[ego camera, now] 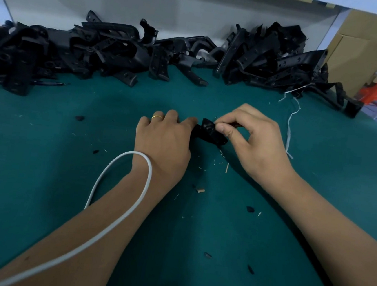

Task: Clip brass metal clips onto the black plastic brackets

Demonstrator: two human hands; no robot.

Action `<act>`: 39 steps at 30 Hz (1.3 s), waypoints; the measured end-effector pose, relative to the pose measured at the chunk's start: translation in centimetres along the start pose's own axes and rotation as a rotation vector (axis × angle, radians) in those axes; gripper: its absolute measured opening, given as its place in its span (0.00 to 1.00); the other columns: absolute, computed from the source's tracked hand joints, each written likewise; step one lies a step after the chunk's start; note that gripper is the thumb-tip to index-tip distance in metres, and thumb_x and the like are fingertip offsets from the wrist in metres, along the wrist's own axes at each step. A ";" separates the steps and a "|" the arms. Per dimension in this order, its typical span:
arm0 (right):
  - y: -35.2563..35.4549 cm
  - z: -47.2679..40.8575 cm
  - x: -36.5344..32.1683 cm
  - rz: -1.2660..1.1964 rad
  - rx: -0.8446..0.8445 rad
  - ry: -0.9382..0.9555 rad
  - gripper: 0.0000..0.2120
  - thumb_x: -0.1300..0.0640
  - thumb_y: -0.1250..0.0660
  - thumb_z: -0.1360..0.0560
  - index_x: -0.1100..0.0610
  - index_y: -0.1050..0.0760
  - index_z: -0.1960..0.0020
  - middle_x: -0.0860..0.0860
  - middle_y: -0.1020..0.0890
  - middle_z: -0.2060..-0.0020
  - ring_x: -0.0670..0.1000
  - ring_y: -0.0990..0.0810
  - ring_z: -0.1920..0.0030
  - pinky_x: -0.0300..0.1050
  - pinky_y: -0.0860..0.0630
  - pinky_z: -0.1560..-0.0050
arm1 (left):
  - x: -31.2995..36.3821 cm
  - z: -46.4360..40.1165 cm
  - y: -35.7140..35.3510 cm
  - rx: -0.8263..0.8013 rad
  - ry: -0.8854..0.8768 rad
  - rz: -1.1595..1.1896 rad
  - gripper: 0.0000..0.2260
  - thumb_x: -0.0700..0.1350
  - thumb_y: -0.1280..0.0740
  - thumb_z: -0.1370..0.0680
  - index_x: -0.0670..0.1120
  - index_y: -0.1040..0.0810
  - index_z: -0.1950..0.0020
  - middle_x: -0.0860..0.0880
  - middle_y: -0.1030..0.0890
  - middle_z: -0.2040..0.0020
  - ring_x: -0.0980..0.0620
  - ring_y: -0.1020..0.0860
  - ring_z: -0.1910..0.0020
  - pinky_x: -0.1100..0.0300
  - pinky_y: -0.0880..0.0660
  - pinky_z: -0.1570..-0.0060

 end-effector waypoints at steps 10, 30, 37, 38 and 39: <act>2.8 -0.3 2.6 -0.004 -0.049 -0.067 0.10 0.58 0.33 0.16 0.57 0.16 0.39 0.51 0.18 0.49 0.48 0.19 0.46 0.45 0.23 0.41 | -0.3 -0.2 -0.4 -0.029 0.009 -0.016 0.27 0.42 0.41 0.19 0.59 0.36 0.21 0.47 0.24 0.43 0.42 0.26 0.43 0.49 0.32 0.44; 2.7 1.0 7.1 -0.180 -0.403 -0.399 0.07 0.63 0.22 0.27 0.55 0.15 0.51 0.53 0.15 0.60 0.45 0.21 0.60 0.44 0.22 0.53 | -0.4 0.0 -0.3 0.013 0.000 -0.003 0.24 0.43 0.40 0.19 0.58 0.33 0.23 0.48 0.23 0.47 0.42 0.25 0.46 0.50 0.33 0.47; 1.8 0.5 5.7 -0.591 -0.044 -0.400 0.10 0.70 0.31 0.20 0.62 0.16 0.43 0.58 0.14 0.55 0.51 0.14 0.55 0.42 0.17 0.48 | -0.5 0.0 -0.3 0.015 -0.002 0.021 0.24 0.43 0.40 0.19 0.58 0.32 0.23 0.47 0.23 0.46 0.41 0.25 0.46 0.49 0.32 0.47; 1.4 0.6 5.5 -0.584 -0.051 -0.402 0.11 0.70 0.32 0.20 0.61 0.16 0.42 0.58 0.15 0.54 0.51 0.15 0.55 0.41 0.17 0.48 | -0.5 0.0 -0.3 0.013 -0.001 0.028 0.23 0.43 0.40 0.19 0.58 0.32 0.24 0.47 0.23 0.46 0.41 0.25 0.46 0.49 0.32 0.47; 1.2 0.6 5.5 -0.574 -0.060 -0.404 0.11 0.70 0.33 0.19 0.60 0.16 0.42 0.58 0.16 0.54 0.50 0.16 0.54 0.40 0.18 0.48 | -0.6 0.0 -0.2 0.013 0.000 0.034 0.23 0.43 0.40 0.19 0.58 0.31 0.24 0.47 0.23 0.47 0.41 0.25 0.46 0.49 0.32 0.47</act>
Point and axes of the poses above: each hand's wrist, its own z-axis away from the middle knuckle, its own y-axis out of the back of the hand, x = y × z, the point moved 8 cm from there along -z, towards the middle knuckle
